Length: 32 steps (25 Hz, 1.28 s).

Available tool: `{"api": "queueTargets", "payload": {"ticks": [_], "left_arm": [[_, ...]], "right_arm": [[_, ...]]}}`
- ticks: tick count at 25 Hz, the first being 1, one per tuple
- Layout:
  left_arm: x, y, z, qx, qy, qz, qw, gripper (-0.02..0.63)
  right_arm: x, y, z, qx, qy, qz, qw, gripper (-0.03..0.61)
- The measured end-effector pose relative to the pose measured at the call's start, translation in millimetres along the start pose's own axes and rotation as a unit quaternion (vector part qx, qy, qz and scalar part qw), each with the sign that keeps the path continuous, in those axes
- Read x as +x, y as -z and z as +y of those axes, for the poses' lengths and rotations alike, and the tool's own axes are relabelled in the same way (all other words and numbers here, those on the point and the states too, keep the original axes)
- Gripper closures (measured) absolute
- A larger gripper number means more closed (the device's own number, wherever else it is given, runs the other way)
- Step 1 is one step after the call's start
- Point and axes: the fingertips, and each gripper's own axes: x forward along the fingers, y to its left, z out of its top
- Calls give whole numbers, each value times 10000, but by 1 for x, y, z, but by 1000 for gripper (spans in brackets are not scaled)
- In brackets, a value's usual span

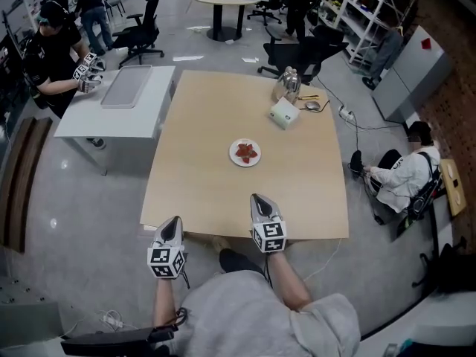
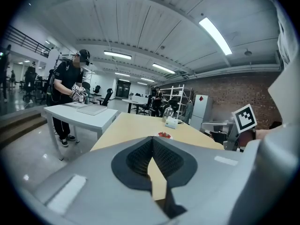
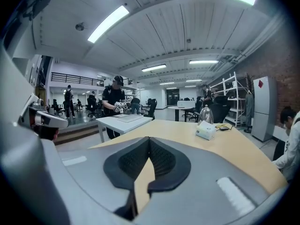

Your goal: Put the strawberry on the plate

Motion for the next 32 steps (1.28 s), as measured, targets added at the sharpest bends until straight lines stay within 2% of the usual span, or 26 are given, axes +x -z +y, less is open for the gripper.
{"api": "queueTargets", "payload": {"ticks": [13,32], "left_arm": [[-22,5,-7,95,90,-62,9999,595],[-37,2,-25,254,156,-75,9995,595]], "right_arm": [[-49,12,22,158,86,-105,9998,572],[-96,25,25,348,209,-206,9990,572]]}}
